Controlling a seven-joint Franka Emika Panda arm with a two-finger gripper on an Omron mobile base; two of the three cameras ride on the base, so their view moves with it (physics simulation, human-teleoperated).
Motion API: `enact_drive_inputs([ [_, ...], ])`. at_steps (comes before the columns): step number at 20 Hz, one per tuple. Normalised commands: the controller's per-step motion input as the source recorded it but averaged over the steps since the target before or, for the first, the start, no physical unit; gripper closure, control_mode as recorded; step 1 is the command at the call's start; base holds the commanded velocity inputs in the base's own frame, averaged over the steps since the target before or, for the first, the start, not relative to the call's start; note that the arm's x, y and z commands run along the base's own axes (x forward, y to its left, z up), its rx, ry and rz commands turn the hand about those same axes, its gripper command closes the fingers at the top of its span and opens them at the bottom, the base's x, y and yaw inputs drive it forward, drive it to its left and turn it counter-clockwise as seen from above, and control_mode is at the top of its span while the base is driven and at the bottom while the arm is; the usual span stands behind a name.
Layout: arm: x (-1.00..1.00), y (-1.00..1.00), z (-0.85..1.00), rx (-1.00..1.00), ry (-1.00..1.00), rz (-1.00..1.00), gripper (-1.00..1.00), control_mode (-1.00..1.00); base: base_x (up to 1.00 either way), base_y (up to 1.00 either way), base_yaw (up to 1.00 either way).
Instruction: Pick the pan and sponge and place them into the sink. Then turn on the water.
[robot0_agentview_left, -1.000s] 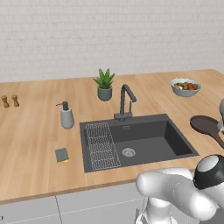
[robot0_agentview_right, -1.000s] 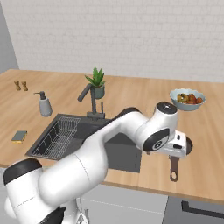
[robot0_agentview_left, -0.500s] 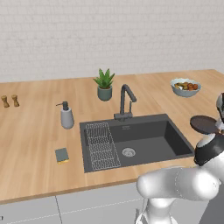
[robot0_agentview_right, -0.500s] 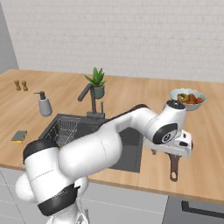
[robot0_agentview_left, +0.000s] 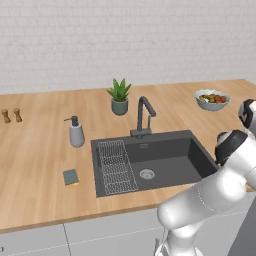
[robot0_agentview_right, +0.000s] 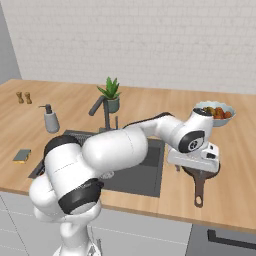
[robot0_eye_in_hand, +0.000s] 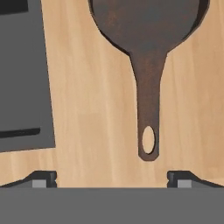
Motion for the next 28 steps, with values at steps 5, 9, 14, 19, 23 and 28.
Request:
enact_drive_inputs([
  [5, 0.12, -0.13, -0.28, 0.03, 0.00, 0.09, -1.00, -1.00, 0.00, 0.00, 0.00],
  [9, 0.04, -0.12, -0.17, 0.03, 0.00, 0.09, -1.00, -1.00, 0.00, 0.00, 0.00],
  [14, 0.01, -0.11, -0.20, 0.02, 0.00, 0.05, -1.00, -1.00, 0.00, 0.00, 0.00],
  [19, 0.11, -0.03, -0.25, 0.01, 0.00, 0.03, -1.00, -1.00, 0.00, 0.00, 0.00],
  [23, 0.23, 0.00, -0.23, 0.00, 0.00, 0.02, -1.00, -1.00, 0.00, 0.00, 0.00],
  [28, 0.18, -0.05, -0.22, 0.01, 0.00, 0.02, -1.00, -1.00, 0.00, 0.00, 0.00],
])
